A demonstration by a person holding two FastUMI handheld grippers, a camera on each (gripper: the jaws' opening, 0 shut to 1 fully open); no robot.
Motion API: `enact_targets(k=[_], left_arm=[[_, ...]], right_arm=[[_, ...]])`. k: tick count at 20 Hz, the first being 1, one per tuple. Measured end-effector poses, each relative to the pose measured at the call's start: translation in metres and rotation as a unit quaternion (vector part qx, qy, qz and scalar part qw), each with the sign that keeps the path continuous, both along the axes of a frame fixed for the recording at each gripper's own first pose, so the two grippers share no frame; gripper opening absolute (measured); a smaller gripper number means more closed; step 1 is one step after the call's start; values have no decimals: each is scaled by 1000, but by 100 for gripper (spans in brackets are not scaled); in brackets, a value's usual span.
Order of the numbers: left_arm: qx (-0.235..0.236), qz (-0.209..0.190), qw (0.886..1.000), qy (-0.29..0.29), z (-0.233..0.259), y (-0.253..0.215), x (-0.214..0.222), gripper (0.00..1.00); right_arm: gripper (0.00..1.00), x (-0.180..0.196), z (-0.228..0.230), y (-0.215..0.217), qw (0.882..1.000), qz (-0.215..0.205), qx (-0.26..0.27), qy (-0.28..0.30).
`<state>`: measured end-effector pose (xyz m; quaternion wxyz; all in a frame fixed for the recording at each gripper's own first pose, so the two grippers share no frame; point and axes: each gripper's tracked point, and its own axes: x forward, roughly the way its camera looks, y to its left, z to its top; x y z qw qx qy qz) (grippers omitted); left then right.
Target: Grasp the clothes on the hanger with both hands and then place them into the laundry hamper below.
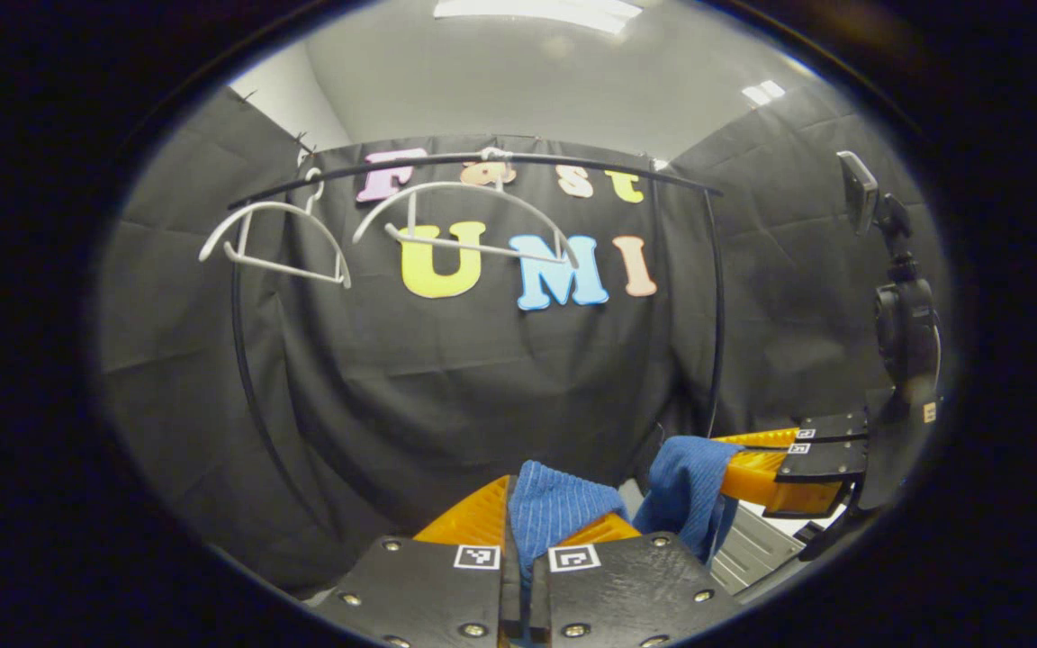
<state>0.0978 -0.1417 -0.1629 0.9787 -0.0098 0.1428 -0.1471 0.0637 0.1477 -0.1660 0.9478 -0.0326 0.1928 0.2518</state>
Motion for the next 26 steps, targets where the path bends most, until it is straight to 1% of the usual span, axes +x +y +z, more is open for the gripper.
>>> enact_targets(k=[1,6,7,8,9,10,12,13,15,16,17,18,19,21,22,23,26], left_arm=[[3,2,1000,12,-12,1,-1,5],[22,16,996,84,-81,15,-8,5],[29,19,994,99,-95,16,-12,5],[39,23,993,112,-109,20,-14,10],[51,25,990,127,-127,21,-19,10],[61,26,988,142,-140,23,-25,5],[75,29,982,172,-170,28,-34,5],[76,29,979,188,-182,29,-39,6],[77,23,973,218,-202,30,-51,8],[78,19,970,229,-211,30,-48,9],[80,16,969,234,-213,32,-55,23],[81,15,968,237,-218,33,-54,37],[83,16,968,238,-219,35,-55,51],[79,29,972,219,-205,42,-53,80],[79,35,974,211,-197,46,-55,94],[80,42,975,203,-186,52,-53,94],[83,54,981,167,-149,67,-44,94]], right_arm=[[1,-2,-11,-2,1000,-2,-9,10],[1,-15,-71,-8,996,3,-50,70],[2,-18,-81,-8,995,4,-55,81],[2,-21,-90,-8,994,6,-62,89],[2,-25,-98,-9,992,9,-72,100],[2,-29,-110,-10,990,16,-84,112],[4,-40,-138,-10,985,27,-109,132],[4,-45,-150,-11,981,34,-121,146],[7,-58,-170,-17,973,40,-145,175],[8,-63,-178,-19,970,40,-152,187],[11,-71,-182,-24,968,36,-154,196],[22,-72,-185,-24,967,31,-153,202],[47,-78,-187,-26,967,29,-147,206],[85,-77,-182,-25,969,27,-142,202],[92,-76,-176,-25,970,27,-143,195],[95,-72,-168,-25,972,26,-141,185],[95,-62,-136,-23,981,19,-122,149]])
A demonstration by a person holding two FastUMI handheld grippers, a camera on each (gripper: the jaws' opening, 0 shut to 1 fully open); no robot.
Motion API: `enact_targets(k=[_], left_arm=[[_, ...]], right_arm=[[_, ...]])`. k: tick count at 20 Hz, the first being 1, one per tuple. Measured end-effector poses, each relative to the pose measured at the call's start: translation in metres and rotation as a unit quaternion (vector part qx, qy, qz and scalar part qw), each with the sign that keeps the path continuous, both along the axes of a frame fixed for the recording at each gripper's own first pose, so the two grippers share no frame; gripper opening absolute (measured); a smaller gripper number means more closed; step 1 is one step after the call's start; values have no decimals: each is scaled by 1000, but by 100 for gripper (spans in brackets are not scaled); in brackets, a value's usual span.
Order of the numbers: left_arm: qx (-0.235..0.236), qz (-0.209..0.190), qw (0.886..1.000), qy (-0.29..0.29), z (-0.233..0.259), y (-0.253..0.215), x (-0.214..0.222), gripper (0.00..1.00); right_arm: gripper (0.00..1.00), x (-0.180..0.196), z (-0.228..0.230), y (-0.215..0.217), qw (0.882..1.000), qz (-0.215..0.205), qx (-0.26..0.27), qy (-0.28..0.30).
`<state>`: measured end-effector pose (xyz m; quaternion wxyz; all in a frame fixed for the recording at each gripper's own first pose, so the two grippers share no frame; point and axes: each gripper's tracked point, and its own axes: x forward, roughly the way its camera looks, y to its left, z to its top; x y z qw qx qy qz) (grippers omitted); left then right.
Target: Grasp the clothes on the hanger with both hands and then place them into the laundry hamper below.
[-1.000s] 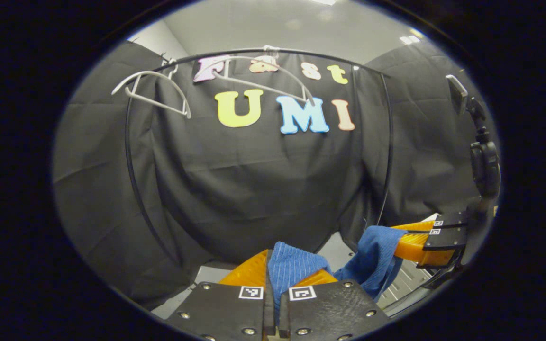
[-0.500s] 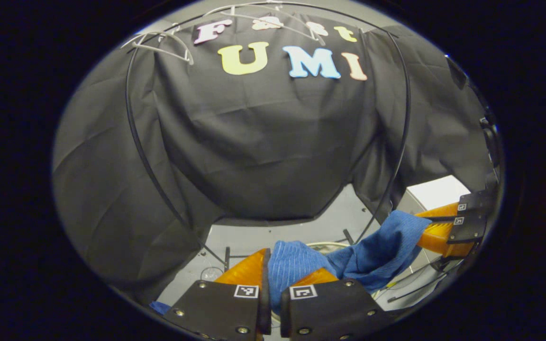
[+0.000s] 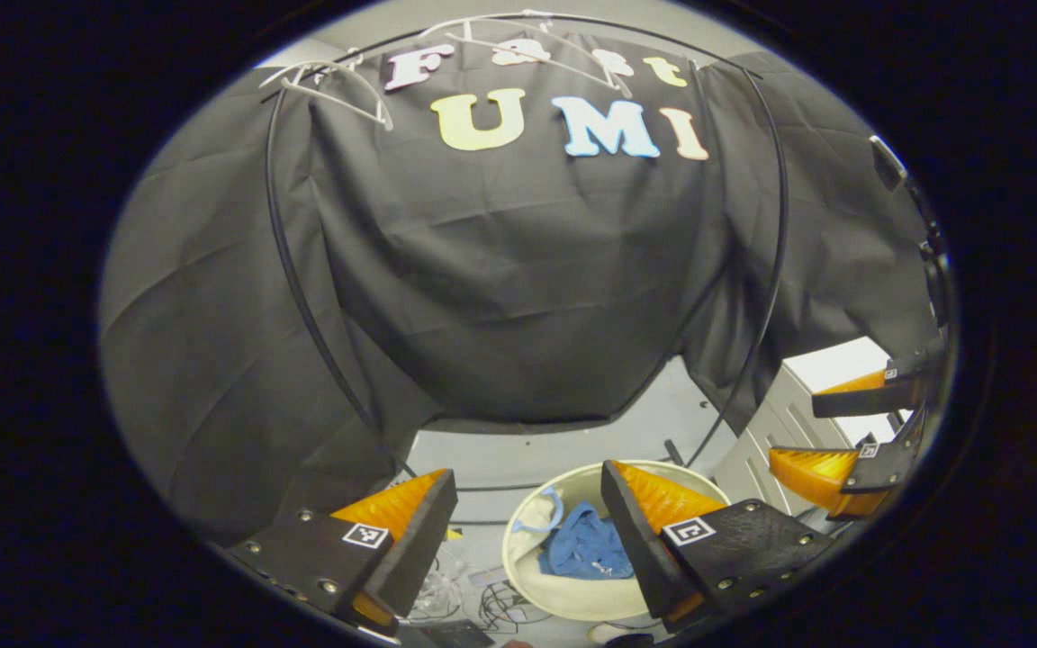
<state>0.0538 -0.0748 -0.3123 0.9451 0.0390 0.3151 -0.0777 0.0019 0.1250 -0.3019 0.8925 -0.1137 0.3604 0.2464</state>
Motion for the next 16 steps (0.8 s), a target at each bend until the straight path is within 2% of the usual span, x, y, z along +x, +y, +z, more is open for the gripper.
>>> enact_targets(k=[5,6,7,10,14,16], left_arm=[[-16,6,996,-82,85,15,12,93],[-20,8,995,-102,112,21,13,100],[-21,10,992,-121,133,27,16,87],[-28,18,983,-181,186,39,26,99],[-51,34,972,-228,255,63,20,99],[-51,43,967,-247,270,74,13,99]], right_arm=[[95,23,80,7,995,-14,46,-88],[95,28,99,6,992,-18,58,-110],[96,31,116,6,989,-22,68,-128],[94,32,159,-3,981,-31,87,-168],[94,40,210,-11,970,-45,113,-211],[94,42,237,-21,963,-54,117,-235]])
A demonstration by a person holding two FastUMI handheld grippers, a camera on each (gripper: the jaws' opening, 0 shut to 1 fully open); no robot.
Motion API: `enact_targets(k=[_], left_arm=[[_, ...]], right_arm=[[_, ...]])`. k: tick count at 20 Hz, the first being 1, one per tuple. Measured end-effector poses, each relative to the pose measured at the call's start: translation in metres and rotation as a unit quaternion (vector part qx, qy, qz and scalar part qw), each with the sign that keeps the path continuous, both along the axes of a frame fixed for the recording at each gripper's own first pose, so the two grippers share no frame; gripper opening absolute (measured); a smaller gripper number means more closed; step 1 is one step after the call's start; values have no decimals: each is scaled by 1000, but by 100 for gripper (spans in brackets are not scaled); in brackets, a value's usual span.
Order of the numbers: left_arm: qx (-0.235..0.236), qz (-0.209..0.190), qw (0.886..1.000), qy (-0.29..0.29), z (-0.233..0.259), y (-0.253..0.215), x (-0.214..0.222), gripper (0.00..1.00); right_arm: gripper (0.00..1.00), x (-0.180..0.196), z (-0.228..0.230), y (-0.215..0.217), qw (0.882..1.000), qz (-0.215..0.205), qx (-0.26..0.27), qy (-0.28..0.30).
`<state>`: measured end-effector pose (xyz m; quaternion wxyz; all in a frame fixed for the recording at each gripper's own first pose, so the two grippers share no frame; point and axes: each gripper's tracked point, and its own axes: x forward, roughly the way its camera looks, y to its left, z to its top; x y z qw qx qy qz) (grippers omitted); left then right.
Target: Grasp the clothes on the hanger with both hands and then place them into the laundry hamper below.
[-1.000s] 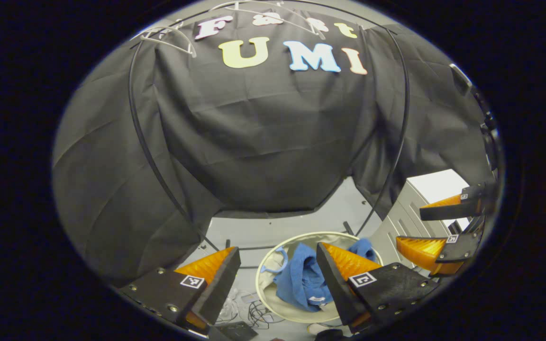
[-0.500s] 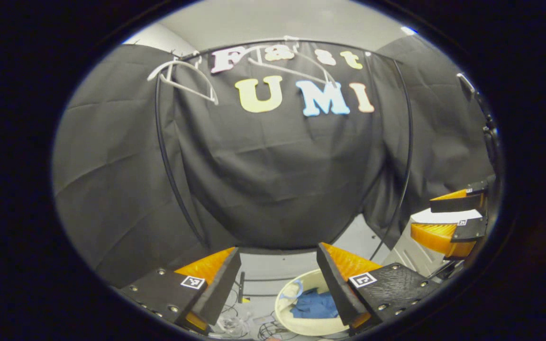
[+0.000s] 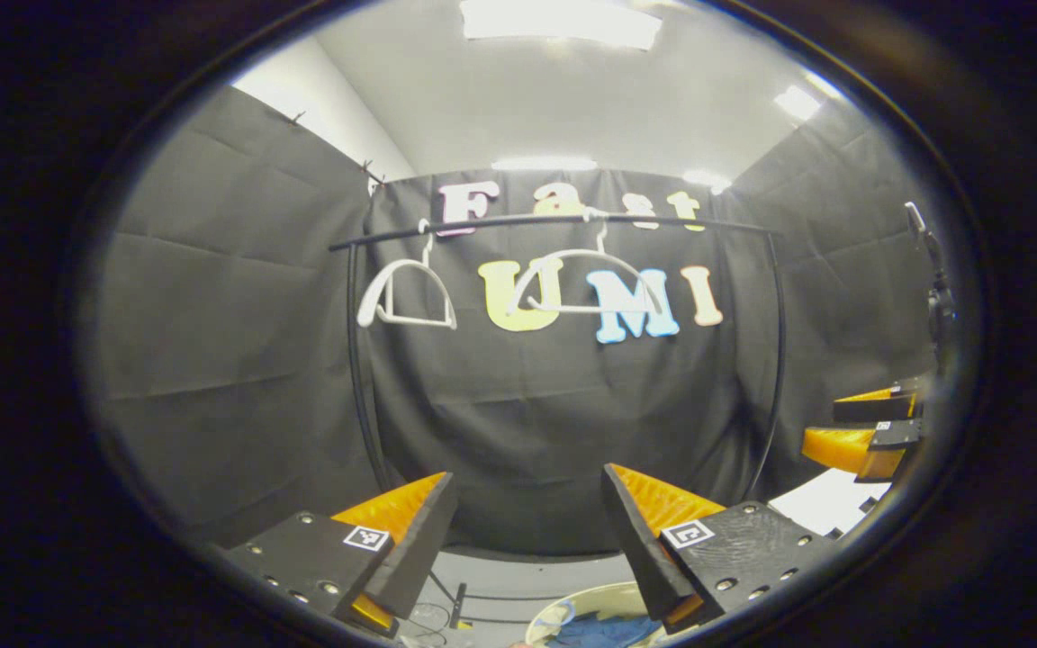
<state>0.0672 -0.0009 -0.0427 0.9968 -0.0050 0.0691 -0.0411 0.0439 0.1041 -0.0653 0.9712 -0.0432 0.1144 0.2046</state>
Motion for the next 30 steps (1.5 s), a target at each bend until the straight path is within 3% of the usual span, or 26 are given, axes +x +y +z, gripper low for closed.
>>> enact_targets(k=[5,12,13,15,16,22,23,27,28,30], left_arm=[[10,19,999,-49,48,22,-20,99],[14,62,995,-81,88,62,-50,99],[18,67,994,-85,92,64,-54,93],[27,76,993,-90,98,69,-60,93],[27,80,992,-92,99,69,-62,88],[17,101,991,-90,98,77,-81,97],[16,104,990,-91,99,80,-84,93],[18,109,989,-97,100,83,-89,93],[21,110,989,-97,99,82,-89,99],[20,112,989,-94,97,81,-89,99]], right_arm=[[94,1,56,-31,997,-41,24,-54],[93,-12,99,-73,990,-87,22,-106],[94,-16,102,-79,989,-94,23,-111],[93,-24,100,-91,987,-112,25,-110],[94,-27,99,-97,986,-121,29,-109],[93,-35,102,-119,981,-152,50,-114],[94,-35,105,-119,980,-153,51,-115],[94,-37,108,-118,979,-153,50,-121],[94,-38,107,-120,980,-154,48,-121],[94,-37,109,-118,979,-154,50,-121]])
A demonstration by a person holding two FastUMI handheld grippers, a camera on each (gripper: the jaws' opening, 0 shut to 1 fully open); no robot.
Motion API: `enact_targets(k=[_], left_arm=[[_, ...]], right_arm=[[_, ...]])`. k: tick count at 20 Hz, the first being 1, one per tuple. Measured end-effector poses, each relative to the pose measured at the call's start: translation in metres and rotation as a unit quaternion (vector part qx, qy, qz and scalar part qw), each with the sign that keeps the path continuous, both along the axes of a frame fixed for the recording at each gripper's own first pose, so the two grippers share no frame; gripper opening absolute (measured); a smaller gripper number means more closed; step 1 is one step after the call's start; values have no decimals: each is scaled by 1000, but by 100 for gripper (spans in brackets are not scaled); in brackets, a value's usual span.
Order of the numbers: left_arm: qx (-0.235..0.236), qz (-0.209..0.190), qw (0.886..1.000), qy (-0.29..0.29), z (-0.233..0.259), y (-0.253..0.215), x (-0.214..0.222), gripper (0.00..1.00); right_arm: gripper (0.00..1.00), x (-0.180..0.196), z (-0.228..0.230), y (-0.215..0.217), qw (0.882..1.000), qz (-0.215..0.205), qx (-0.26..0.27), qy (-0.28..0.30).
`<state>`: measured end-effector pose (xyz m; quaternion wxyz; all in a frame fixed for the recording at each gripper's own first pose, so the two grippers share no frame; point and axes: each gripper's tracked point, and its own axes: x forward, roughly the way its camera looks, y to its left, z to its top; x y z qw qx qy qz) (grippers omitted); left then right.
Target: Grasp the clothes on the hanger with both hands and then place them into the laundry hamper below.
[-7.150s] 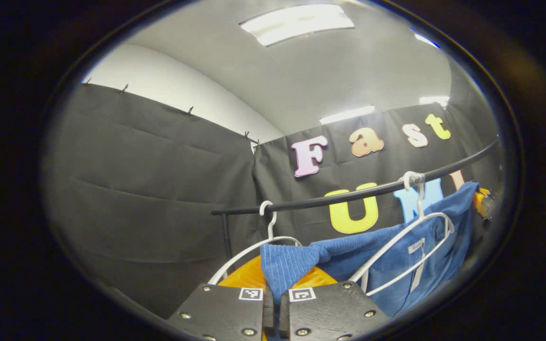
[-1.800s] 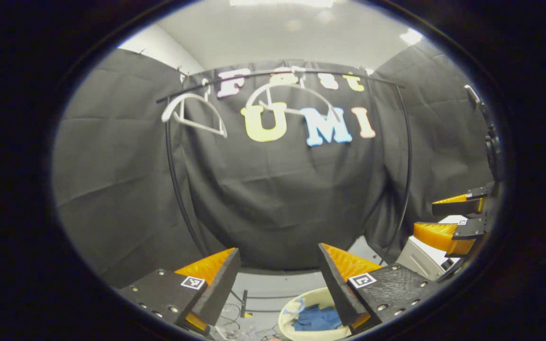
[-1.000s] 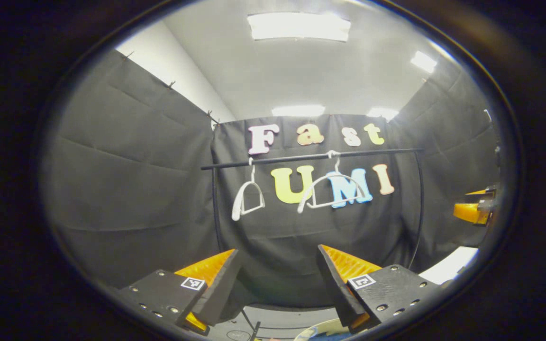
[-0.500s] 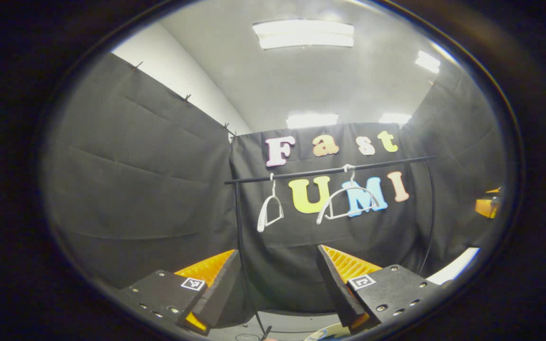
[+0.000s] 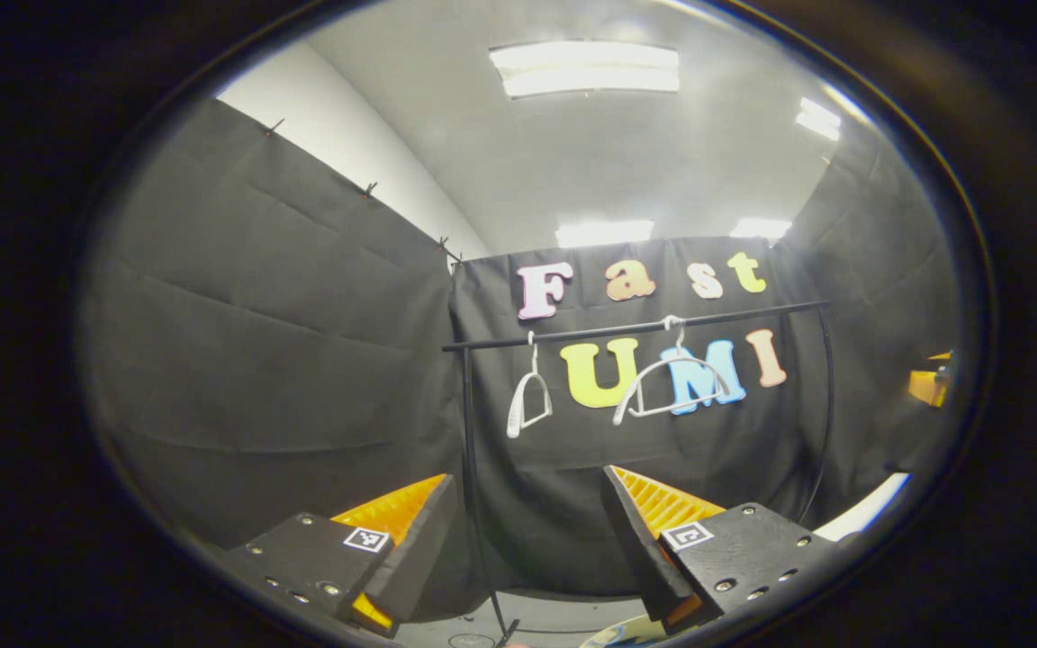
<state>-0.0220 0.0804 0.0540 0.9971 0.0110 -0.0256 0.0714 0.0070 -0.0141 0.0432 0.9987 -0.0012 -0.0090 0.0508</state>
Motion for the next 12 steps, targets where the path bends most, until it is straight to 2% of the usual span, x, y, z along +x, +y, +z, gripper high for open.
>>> enact_targets(k=[1,2,3,5,6,12], left_arm=[[-3,0,1000,1,-2,-1,1,93],[-6,1,1000,3,-3,-1,1,93],[-7,3,1000,4,-4,1,1,99],[-7,10,1000,5,-6,4,1,99],[-7,12,1000,8,-6,5,0,93],[-2,9,1000,8,-4,1,-1,93]], right_arm=[[94,0,0,2,1000,1,1,0],[93,1,-2,2,1000,2,0,0],[94,1,-5,3,1000,2,-1,4],[94,1,-8,3,1000,3,0,9],[94,0,-10,3,1000,2,2,11],[94,-1,-14,-1,1000,-1,10,14]])
